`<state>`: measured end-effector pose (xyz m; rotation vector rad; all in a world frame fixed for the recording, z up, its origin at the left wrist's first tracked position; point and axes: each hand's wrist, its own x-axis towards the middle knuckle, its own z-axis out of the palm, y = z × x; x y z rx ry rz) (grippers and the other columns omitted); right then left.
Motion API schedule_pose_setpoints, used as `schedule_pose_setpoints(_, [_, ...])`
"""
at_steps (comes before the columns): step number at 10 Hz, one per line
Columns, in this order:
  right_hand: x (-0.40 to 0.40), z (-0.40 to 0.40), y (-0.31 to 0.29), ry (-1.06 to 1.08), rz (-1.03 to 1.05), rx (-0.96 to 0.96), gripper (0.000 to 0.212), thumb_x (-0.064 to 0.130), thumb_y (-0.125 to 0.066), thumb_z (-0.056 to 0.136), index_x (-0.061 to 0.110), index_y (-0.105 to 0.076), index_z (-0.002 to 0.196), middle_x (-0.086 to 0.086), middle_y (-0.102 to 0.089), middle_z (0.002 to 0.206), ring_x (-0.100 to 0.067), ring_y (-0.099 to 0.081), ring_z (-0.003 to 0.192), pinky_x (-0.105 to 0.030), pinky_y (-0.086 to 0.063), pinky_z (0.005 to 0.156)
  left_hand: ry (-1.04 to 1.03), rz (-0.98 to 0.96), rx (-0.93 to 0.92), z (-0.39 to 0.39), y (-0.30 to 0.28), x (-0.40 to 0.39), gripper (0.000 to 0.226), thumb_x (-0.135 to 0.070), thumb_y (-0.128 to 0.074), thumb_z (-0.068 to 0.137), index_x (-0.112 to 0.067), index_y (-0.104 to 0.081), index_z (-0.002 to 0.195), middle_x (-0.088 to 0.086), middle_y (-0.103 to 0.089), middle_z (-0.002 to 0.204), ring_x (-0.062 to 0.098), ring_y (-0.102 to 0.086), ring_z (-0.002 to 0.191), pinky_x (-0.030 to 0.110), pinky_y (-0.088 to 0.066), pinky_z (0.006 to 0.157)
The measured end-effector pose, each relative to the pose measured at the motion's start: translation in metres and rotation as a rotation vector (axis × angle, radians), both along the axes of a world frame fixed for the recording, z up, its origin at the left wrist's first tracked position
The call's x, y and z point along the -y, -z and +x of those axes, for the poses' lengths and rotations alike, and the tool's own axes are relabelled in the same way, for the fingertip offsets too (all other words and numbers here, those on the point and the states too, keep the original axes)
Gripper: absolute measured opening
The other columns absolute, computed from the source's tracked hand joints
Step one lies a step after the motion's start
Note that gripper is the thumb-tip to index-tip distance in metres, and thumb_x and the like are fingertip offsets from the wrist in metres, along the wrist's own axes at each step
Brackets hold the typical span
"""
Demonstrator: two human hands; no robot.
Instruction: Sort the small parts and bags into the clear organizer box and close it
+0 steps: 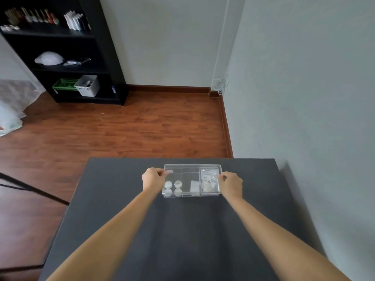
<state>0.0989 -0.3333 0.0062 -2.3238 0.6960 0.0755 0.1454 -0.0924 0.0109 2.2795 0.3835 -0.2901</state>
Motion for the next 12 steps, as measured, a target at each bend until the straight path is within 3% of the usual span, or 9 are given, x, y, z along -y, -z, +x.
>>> schedule_pose_setpoints(1, [-0.001,0.002,0.005,-0.029,-0.017,0.004,0.045,0.016,-0.053,0.093,0.017,-0.039,0.050,-0.006,-0.052,0.064,-0.028,-0.049,0.066,-0.030,-0.035,0.061,-0.014,0.026,-0.004,0.001,0.003,0.000,0.051,-0.016,-0.057,0.092,-0.017,-0.040,0.044,-0.003,-0.035,0.044,0.013,-0.032,0.047,0.023,-0.028,0.046])
schedule_pose_setpoints(2, [0.000,0.004,0.009,-0.042,-0.006,0.001,0.036,0.017,-0.054,0.093,0.011,-0.050,0.058,-0.006,-0.055,0.065,-0.028,-0.051,0.068,-0.030,-0.037,0.062,-0.020,0.014,-0.004,0.002,0.006,0.001,0.054,-0.013,-0.056,0.092,-0.018,-0.032,0.043,-0.003,-0.032,0.043,0.013,-0.028,0.046,0.023,-0.024,0.045])
schedule_pose_setpoints(4, [0.002,0.007,0.013,-0.062,0.010,-0.010,0.028,0.018,-0.056,0.093,-0.001,-0.067,0.076,-0.014,-0.069,0.077,-0.031,-0.061,0.079,-0.035,-0.048,0.071,-0.029,0.025,-0.033,0.000,0.014,0.001,0.051,-0.011,-0.053,0.090,-0.016,-0.031,0.045,-0.001,-0.031,0.047,0.016,-0.026,0.050,0.026,-0.024,0.047])
schedule_pose_setpoints(6, [0.003,0.004,0.019,-0.051,0.013,-0.011,0.025,0.021,-0.058,0.093,0.002,-0.070,0.083,-0.012,-0.069,0.084,-0.030,-0.061,0.084,-0.034,-0.046,0.072,-0.044,0.019,-0.062,0.002,0.018,0.003,0.036,-0.011,-0.052,0.092,-0.005,-0.050,0.057,0.006,-0.040,0.056,0.024,-0.033,0.061,0.027,-0.032,0.058])
schedule_pose_setpoints(7, [0.003,0.006,0.019,-0.051,0.013,-0.017,0.023,0.023,-0.059,0.093,0.004,-0.071,0.088,-0.011,-0.069,0.088,-0.029,-0.062,0.086,-0.033,-0.046,0.073,-0.053,0.024,-0.074,0.001,0.020,0.005,0.034,-0.011,-0.052,0.093,-0.005,-0.050,0.060,0.008,-0.041,0.059,0.025,-0.033,0.064,0.028,-0.032,0.060])
schedule_pose_setpoints(9, [0.004,0.002,0.017,-0.070,0.042,-0.046,0.030,0.028,-0.052,0.096,0.003,-0.068,0.092,-0.012,-0.069,0.089,-0.031,-0.062,0.087,-0.038,-0.051,0.076,-0.058,-0.001,-0.057,-0.001,0.021,0.005,0.030,-0.015,-0.051,0.092,-0.012,-0.049,0.062,0.009,-0.045,0.065,0.026,-0.037,0.068,0.029,-0.033,0.061])
schedule_pose_setpoints(10, [0.002,-0.012,0.018,-0.015,0.090,-0.017,0.037,0.034,-0.044,0.099,0.004,-0.065,0.099,-0.010,-0.068,0.093,-0.029,-0.061,0.091,-0.039,-0.050,0.078,-0.128,-0.094,-0.025,-0.017,0.019,0.006,0.030,-0.024,-0.048,0.095,-0.028,-0.047,0.066,0.003,-0.052,0.085,0.028,-0.049,0.081,0.034,-0.043,0.075])
schedule_pose_setpoints(11, [-0.001,-0.041,0.027,0.060,0.121,0.051,0.033,0.034,-0.040,0.099,0.012,-0.063,0.096,-0.005,-0.066,0.094,-0.024,-0.059,0.090,-0.034,-0.045,0.074,-0.202,-0.140,0.037,-0.047,0.027,0.005,0.021,-0.025,-0.042,0.097,-0.032,-0.057,0.084,0.002,-0.051,0.099,0.027,-0.046,0.102,0.035,-0.039,0.086])
schedule_pose_setpoints(12, [-0.009,-0.073,0.038,0.071,0.128,0.088,0.026,0.022,-0.043,0.098,0.016,-0.058,0.077,-0.006,-0.061,0.084,-0.025,-0.056,0.080,-0.031,-0.041,0.068,-0.279,-0.051,0.035,-0.083,0.044,0.006,0.034,-0.025,-0.042,0.100,-0.014,-0.051,0.131,0.011,-0.046,0.133,0.030,-0.037,0.128,0.043,-0.032,0.106])
